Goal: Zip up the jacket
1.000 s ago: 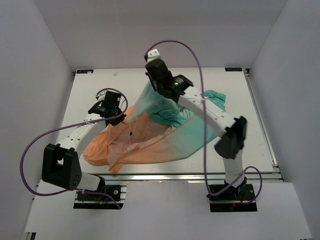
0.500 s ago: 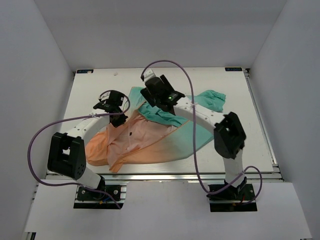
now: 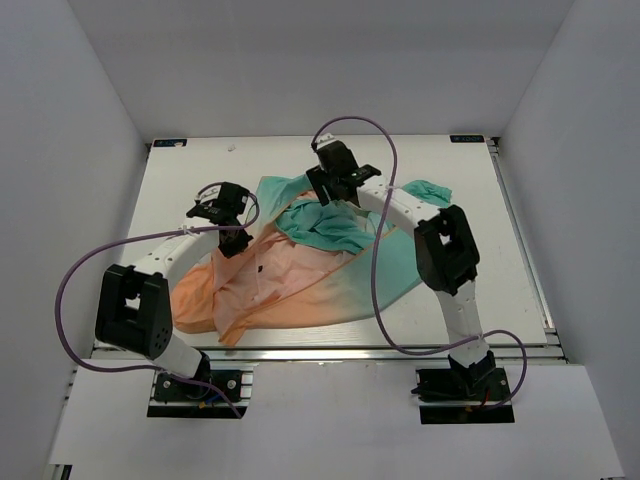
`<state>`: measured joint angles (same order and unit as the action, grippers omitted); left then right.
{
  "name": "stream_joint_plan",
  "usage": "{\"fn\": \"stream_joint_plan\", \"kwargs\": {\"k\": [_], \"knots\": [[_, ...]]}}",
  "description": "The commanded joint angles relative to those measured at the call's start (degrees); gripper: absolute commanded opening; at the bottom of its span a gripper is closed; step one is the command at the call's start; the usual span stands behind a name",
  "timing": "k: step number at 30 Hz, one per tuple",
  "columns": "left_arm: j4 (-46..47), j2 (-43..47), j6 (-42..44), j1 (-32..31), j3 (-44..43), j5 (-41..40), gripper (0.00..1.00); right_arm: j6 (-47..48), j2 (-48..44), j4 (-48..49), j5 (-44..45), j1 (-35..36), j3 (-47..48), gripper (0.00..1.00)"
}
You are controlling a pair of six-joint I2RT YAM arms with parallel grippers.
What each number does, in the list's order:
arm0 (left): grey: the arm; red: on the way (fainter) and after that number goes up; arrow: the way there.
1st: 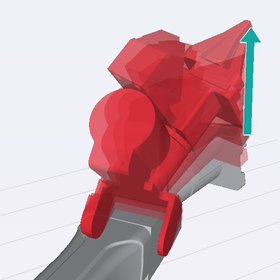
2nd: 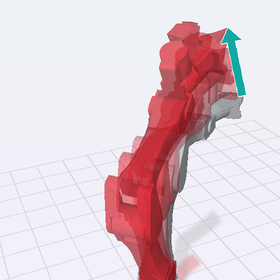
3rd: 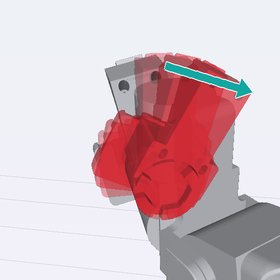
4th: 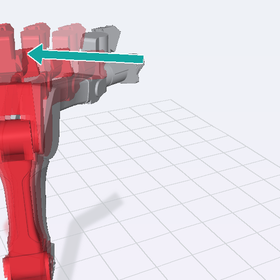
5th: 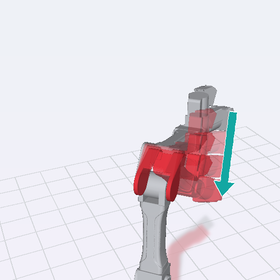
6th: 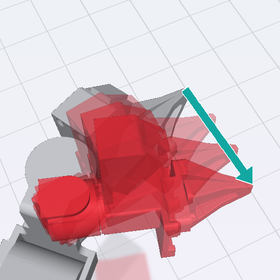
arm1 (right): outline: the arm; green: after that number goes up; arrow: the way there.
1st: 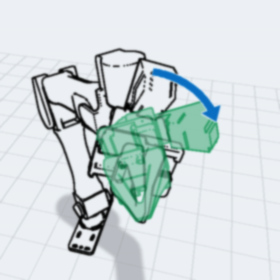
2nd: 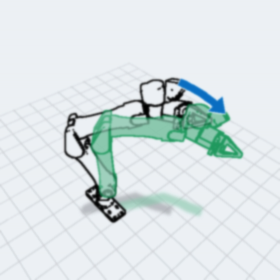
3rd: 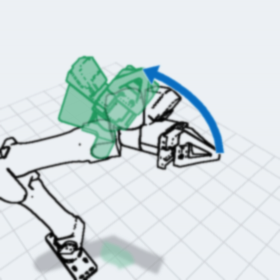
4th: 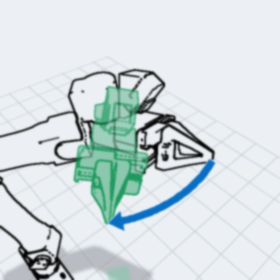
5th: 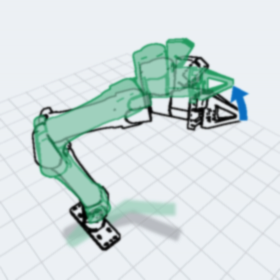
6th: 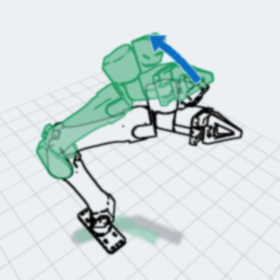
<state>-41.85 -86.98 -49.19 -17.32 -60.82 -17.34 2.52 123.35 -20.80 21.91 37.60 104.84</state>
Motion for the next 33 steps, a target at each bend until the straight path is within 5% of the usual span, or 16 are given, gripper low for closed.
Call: {"fn": "stream_joint_plan", "kwargs": {"k": [1, 6, 9, 12, 20, 22, 25, 26, 28, 30, 31, 33], "knots": [[-0.1, -1.0, -0.1, 0.3, -1.5, 0.6, 0.00, -1.7, 3.6, -1.6, -4.7, -1.8, 6.4, 0.82], [-0.6, -2.6, 0.4, 0.3, -2.5, 0.1, 0.00, -1.6, 11.1, -2.4, -8.6, -4.2, 14.0, 0.67], [-1.0, -3.4, 0.5, 0.3, -3.0, -1.0, 0.00, -2.1, 13.2, -1.4, -10.3, -4.6, 16.1, 0.25], [0.2, -3.8, 0.8, 0.3, -3.0, -0.2, 0.00, -2.0, 13.2, 2.8, -10.9, -4.6, 16.5, 0.10], [-0.2, -5.8, 0.6, 0.3, -3.3, -1.3, 0.00, -6.6, 13.4, 25.0, -8.6, -4.7, 17.8, 0.08], [-2.1, -6.5, 0.2, 0.2, -4.4, -1.6, 0.00, -6.5, 16.4, 26.2, -8.4, -4.7, 22.6, 0.13], [-4.0, -7.0, -0.7, 0.3, -5.6, -2.2, 0.00, -4.0, 15.9, 17.2, -8.1, -4.6, 27.1, 0.51], [-3.9, -6.5, -0.7, 0.3, -5.2, -1.9, 0.00, -3.0, 14.0, 17.2, -7.9, -4.6, 24.0, 0.74], [-3.7, -5.1, -0.7, 0.2, -4.4, -2.2, 0.04, -2.8, 5.9, 18.8, -6.0, -4.8, 11.0, 0.89], [-5.0, -4.6, -1.9, 0.3, -4.7, -3.3, 0.20, -1.3, -1.3, 17.2, -4.5, -5.8, 3.9, 0.89], [-6.4, -4.4, -2.6, 0.2, -5.8, -3.6, 0.44, -2.1, -3.5, 15.4, -3.8, -6.2, -1.0, 0.89], [-7.6, -4.0, -2.6, 0.3, -7.1, -3.6, 0.62, -6.7, -9.6, 8.3, -2.3, -8.5, -5.1, 0.89]]}}
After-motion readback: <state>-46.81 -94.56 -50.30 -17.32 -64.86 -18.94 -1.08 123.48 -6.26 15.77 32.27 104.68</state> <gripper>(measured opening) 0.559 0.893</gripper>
